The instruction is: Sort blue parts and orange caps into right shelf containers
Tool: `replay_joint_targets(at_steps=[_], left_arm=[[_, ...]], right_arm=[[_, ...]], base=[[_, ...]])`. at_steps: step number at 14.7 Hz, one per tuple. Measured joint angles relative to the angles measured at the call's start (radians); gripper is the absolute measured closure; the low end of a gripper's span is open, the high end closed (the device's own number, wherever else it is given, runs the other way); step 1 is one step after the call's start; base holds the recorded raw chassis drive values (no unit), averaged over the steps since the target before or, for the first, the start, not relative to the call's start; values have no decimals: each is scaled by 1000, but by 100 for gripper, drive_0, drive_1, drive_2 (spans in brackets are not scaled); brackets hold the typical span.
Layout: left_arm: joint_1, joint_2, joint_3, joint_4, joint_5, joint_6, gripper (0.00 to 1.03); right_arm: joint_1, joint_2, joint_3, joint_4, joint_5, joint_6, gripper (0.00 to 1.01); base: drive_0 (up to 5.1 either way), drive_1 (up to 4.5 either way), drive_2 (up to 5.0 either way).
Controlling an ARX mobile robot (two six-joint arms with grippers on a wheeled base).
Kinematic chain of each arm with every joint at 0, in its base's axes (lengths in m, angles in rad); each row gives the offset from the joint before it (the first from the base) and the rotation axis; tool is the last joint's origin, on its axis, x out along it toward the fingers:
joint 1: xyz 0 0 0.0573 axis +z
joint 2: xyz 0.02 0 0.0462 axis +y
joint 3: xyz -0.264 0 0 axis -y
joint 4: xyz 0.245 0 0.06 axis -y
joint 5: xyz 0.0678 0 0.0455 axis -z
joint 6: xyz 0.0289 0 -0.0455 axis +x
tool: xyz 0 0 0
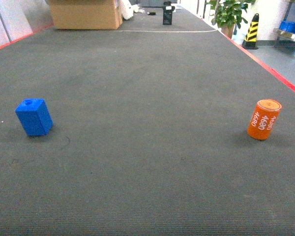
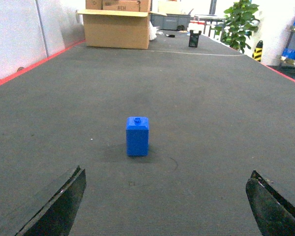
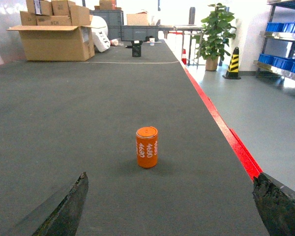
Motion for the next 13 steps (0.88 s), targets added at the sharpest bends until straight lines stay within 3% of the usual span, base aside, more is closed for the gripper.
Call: replay_joint_targets(at_steps=[13], left_arm=[[0, 0, 0, 0, 0, 0, 5]], right_arm=[[0, 0, 0, 0, 0, 0, 3]], base=[[0, 0, 0]])
